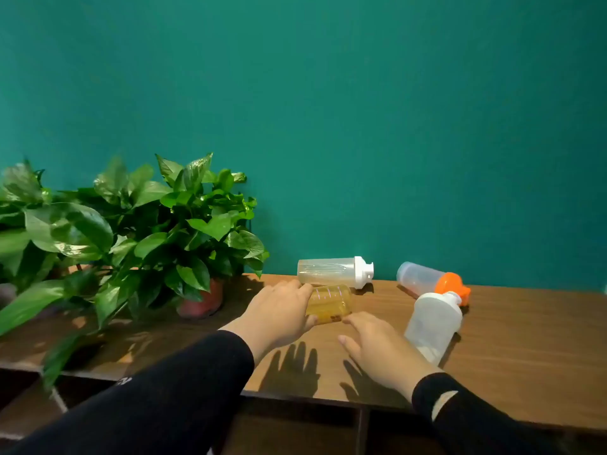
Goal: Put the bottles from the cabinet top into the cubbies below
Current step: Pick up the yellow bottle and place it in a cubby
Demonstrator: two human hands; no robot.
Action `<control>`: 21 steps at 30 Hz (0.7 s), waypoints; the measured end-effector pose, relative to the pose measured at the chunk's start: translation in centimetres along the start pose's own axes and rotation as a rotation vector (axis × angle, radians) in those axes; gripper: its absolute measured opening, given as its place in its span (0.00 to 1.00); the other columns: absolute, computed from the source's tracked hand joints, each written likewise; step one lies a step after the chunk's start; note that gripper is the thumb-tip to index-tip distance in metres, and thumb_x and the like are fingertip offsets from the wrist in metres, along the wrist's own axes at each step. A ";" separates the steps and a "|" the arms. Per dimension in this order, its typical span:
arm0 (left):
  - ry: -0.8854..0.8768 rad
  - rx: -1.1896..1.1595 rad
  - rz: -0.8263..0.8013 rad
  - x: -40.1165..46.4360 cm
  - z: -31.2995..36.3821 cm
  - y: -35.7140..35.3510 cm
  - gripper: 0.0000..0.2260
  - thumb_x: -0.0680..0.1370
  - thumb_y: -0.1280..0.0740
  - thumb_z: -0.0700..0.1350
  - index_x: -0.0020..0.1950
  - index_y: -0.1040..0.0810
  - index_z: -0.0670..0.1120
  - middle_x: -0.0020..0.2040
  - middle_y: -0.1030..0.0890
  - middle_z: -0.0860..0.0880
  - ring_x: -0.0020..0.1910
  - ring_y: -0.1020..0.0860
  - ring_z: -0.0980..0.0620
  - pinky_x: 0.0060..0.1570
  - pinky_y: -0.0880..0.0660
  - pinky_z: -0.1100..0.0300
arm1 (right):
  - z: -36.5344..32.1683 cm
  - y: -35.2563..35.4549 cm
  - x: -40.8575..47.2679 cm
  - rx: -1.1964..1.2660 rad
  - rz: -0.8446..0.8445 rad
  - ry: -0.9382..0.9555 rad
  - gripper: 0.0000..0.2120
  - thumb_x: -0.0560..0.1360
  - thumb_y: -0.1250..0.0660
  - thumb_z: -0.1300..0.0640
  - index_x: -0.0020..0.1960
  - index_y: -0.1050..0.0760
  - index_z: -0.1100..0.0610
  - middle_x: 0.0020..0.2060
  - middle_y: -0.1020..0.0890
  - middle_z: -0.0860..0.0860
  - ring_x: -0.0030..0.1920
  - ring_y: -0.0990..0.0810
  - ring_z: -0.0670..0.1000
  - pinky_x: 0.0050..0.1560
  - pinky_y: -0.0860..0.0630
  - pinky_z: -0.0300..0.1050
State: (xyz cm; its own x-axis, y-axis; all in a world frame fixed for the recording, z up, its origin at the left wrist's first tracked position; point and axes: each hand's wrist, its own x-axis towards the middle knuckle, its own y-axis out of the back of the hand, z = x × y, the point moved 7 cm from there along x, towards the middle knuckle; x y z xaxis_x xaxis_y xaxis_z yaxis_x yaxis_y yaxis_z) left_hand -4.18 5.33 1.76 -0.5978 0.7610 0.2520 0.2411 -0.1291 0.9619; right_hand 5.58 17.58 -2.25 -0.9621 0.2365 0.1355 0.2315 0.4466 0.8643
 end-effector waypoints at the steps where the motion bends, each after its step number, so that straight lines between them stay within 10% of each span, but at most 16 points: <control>1: 0.031 0.011 -0.029 0.4 -0.7 -1.4 0.24 0.77 0.35 0.59 0.70 0.30 0.49 0.64 0.21 0.47 0.61 0.22 0.45 0.59 0.23 0.47 | 0.9 -2.1 0.3 0.046 -0.058 -0.043 0.22 0.79 0.38 0.43 0.72 0.32 0.47 0.69 0.26 0.44 0.68 0.27 0.46 0.65 0.28 0.43; 7: 0.141 0.047 -0.068 4.6 -4.2 -9.3 0.37 0.74 0.31 0.61 0.78 0.39 0.47 0.73 0.29 0.44 0.71 0.30 0.42 0.69 0.31 0.42 | 5.1 -8.3 2.2 -0.075 -0.046 -0.117 0.27 0.80 0.45 0.38 0.77 0.39 0.44 0.78 0.39 0.42 0.78 0.45 0.47 0.74 0.53 0.45; 16: 0.117 0.103 0.011 6.5 -4.5 -11.8 0.34 0.69 0.26 0.59 0.71 0.33 0.51 0.61 0.21 0.44 0.61 0.24 0.41 0.62 0.28 0.41 | 5.3 -7.0 2.0 0.122 0.179 -0.046 0.28 0.76 0.35 0.40 0.74 0.35 0.44 0.72 0.33 0.42 0.72 0.36 0.43 0.72 0.32 0.53; 21: -0.173 0.208 0.156 0.8 -0.9 -7.1 0.29 0.72 0.29 0.51 0.72 0.32 0.51 0.61 0.22 0.44 0.61 0.24 0.42 0.66 0.33 0.43 | 1.9 -3.6 3.1 -0.177 0.175 0.155 0.44 0.72 0.31 0.37 0.79 0.47 0.50 0.78 0.40 0.46 0.78 0.47 0.46 0.78 0.51 0.57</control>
State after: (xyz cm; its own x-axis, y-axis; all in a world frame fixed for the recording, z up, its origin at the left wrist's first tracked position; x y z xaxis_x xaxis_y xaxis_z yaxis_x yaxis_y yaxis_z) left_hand -7.11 6.26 -4.81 -0.4070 0.8412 0.3560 0.4815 -0.1337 0.8662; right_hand 2.00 18.35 -5.88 -0.9235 0.1561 0.3505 0.3802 0.2500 0.8905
